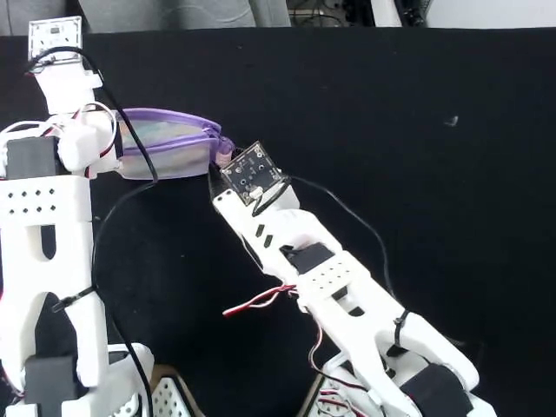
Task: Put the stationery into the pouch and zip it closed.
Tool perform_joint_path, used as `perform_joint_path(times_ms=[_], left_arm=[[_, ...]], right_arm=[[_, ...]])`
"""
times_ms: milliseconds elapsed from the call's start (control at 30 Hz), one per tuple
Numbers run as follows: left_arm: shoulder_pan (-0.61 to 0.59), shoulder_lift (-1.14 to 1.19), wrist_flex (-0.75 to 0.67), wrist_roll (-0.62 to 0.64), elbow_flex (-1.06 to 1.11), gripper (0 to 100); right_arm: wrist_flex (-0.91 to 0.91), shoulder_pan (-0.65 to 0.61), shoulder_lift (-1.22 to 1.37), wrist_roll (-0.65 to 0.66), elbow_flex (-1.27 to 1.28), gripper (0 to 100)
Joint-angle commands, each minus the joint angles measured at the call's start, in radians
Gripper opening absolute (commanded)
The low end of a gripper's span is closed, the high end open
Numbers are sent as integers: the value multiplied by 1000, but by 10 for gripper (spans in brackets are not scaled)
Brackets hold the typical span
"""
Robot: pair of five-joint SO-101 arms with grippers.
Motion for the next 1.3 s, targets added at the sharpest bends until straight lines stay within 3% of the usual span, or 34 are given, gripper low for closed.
perform_joint_path(times_ms=[0,300,533,633,933,1267], left_arm=[[44,28,3,18,10,29],[44,28,-2,18,5,33],[45,18,-18,74,-25,222],[45,20,-61,135,-56,240],[194,18,-101,152,-133,243],[291,29,-110,152,-346,243]], right_arm=[[-29,-6,-64,-6,-31,13],[-28,0,-68,0,-30,11],[-28,9,-65,61,-30,11],[-18,11,-68,61,-33,11],[328,106,-62,54,-257,11],[525,299,-62,-46,-450,11]])
